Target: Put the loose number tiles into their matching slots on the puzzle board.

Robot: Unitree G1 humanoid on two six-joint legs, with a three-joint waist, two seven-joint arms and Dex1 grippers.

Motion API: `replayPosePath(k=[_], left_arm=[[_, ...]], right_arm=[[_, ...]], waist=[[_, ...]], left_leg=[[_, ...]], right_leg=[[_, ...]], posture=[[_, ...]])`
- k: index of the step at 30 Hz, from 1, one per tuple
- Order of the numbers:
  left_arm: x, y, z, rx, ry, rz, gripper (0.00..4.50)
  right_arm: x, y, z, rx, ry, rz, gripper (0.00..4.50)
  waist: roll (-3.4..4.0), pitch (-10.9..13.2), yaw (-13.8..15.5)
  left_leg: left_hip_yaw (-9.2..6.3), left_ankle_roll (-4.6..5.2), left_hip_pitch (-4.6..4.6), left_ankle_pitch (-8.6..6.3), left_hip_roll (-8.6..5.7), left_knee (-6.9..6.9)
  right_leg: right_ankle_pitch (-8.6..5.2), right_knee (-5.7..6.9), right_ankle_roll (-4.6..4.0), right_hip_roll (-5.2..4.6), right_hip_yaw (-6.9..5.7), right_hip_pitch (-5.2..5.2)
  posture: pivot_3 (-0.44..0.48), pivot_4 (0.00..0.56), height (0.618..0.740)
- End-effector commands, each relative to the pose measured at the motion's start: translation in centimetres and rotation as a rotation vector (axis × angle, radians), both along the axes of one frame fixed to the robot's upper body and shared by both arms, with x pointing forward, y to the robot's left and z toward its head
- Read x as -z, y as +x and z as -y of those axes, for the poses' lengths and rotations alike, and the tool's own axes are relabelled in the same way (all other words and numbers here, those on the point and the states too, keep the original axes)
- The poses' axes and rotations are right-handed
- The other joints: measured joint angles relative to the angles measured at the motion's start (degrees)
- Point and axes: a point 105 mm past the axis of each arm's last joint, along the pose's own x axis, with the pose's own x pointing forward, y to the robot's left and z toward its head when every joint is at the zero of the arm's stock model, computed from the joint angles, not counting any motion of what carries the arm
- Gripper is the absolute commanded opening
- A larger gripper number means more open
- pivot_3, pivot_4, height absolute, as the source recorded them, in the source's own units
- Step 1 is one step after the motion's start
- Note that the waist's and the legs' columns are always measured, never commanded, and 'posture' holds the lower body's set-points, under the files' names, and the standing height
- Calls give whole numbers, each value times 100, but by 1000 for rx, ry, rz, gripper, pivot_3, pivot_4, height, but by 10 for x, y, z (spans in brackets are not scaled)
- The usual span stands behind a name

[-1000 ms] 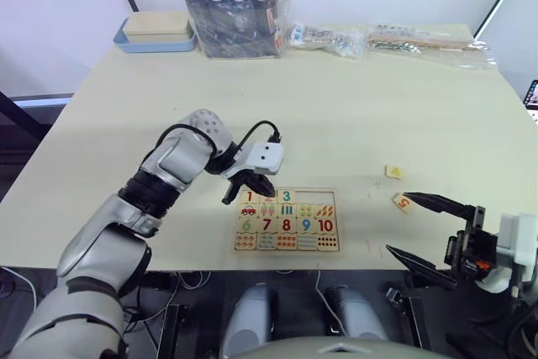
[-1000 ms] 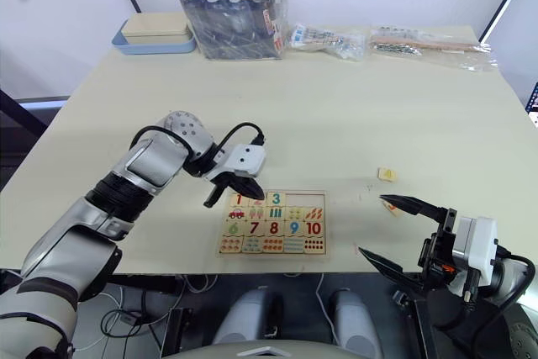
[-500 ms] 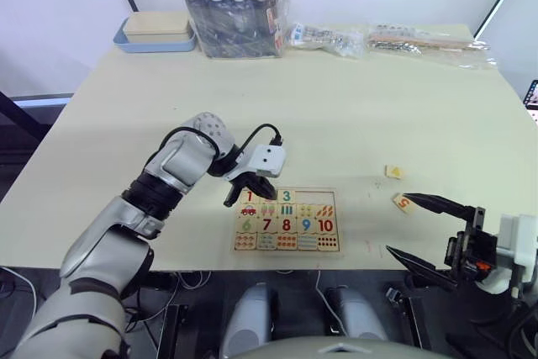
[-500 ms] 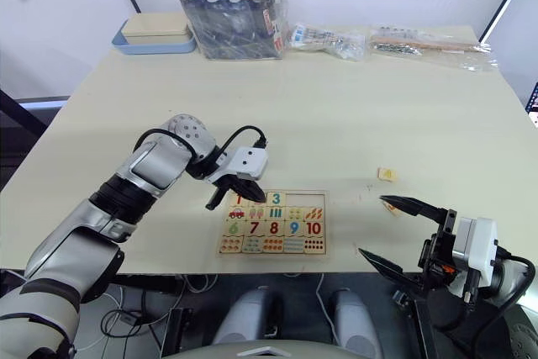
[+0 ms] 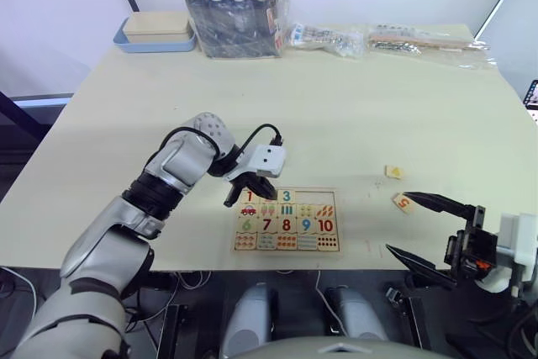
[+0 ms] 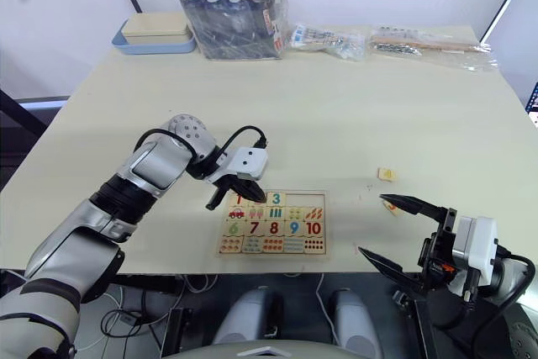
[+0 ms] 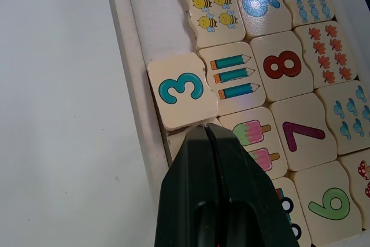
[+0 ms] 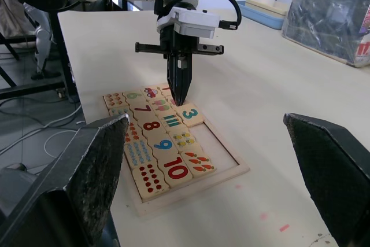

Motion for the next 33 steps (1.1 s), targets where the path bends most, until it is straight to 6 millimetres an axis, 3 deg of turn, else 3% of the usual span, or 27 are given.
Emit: replayPosePath(k=[1, 29, 33], left_arm=[[-6, -5, 5, 44, -9, 12, 30], [-7, 0, 7, 14, -22, 26, 30], [-15, -3, 7, 9, -64, 4, 30]], right_arm=[[-8, -3, -4, -17, 4, 44, 4500], [-8, -1, -6, -28, 8, 46, 4500], [-8, -1, -6, -29, 7, 46, 4500]], waist=[[0, 0, 0], [0, 0, 0], [0, 0, -2]], left_leg=[[0, 0, 0, 0, 0, 0], [0, 0, 0, 0, 0, 0], [0, 0, 0, 0, 0, 0]], right_leg=[[0, 0, 0, 0, 0, 0], [0, 0, 0, 0, 0, 0], [0, 0, 0, 0, 0, 0]], posture=[[0, 150, 740], [0, 150, 740], [0, 150, 740]])
